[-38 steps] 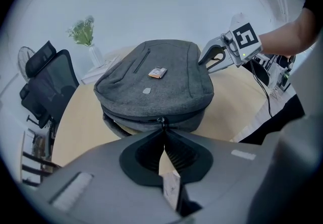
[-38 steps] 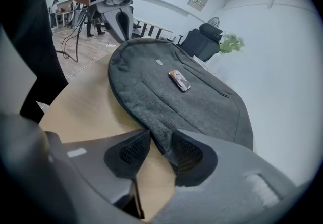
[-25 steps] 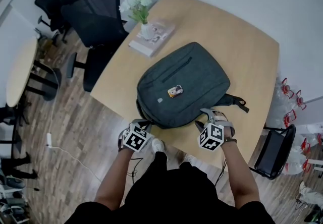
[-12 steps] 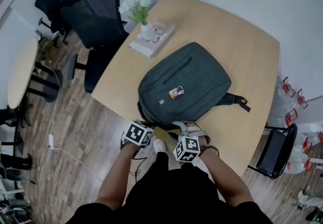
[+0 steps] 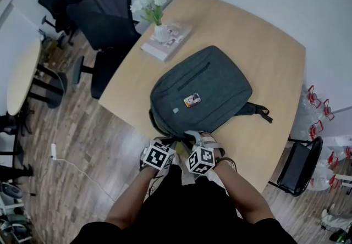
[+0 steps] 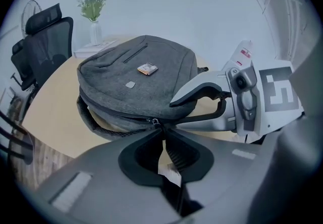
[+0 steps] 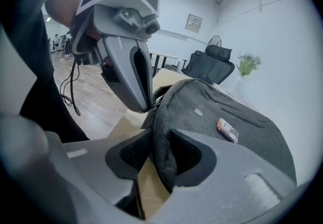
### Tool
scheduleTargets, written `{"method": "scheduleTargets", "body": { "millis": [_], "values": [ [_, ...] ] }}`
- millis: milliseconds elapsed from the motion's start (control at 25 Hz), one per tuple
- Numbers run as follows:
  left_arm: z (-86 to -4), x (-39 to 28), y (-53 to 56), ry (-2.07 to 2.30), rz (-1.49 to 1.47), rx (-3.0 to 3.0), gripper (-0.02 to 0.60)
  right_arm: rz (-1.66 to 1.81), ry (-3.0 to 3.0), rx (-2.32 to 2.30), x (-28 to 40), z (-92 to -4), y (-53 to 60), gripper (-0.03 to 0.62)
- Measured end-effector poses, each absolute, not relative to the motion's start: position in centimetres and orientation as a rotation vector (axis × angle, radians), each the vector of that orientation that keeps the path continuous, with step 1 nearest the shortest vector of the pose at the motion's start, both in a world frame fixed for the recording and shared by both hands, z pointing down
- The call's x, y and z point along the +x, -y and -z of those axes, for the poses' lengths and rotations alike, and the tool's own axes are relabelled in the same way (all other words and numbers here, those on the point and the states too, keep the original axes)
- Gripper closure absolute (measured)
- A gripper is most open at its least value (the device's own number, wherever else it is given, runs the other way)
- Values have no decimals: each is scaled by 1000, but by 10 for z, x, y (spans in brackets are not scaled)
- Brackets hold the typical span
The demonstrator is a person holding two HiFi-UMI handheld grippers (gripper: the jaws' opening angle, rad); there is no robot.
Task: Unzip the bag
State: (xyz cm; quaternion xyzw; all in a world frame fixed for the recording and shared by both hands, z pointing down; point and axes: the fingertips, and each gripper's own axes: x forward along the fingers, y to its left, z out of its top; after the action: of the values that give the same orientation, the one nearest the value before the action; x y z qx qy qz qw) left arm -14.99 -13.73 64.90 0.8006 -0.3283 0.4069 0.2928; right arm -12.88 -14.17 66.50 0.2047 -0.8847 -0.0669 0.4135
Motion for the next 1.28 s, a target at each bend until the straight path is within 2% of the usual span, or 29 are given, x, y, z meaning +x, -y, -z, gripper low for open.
{"method": "scheduleTargets", "body": {
  "millis": [80,160,360,560,880,1080,1200,1280],
  "values": [
    [-652,-152,139,911,-1092,2155,546,196,2232,470,-127,-663,137,460],
    [-654,-155,140,944,-1107,2182,551,218,2234,411,-118,-660,132,397],
    [-652,-178,153,1097,-1099,2184,561,323,2122,390,-55,-651,152,307],
    [-646,-222,182,1194,-1048,2144,563,344,2004,428,4,-649,189,276],
    [-645,-181,154,1079,-1043,2271,561,299,2024,383,-7,-659,181,267],
    [-633,-176,157,1152,-928,2298,561,214,2141,472,-20,-638,172,322],
    [-621,-179,164,1181,-806,2328,561,83,2283,615,-23,-606,170,391],
    [-607,-182,168,1214,-721,2357,561,4,2392,740,-25,-580,169,481]
  ]
}}
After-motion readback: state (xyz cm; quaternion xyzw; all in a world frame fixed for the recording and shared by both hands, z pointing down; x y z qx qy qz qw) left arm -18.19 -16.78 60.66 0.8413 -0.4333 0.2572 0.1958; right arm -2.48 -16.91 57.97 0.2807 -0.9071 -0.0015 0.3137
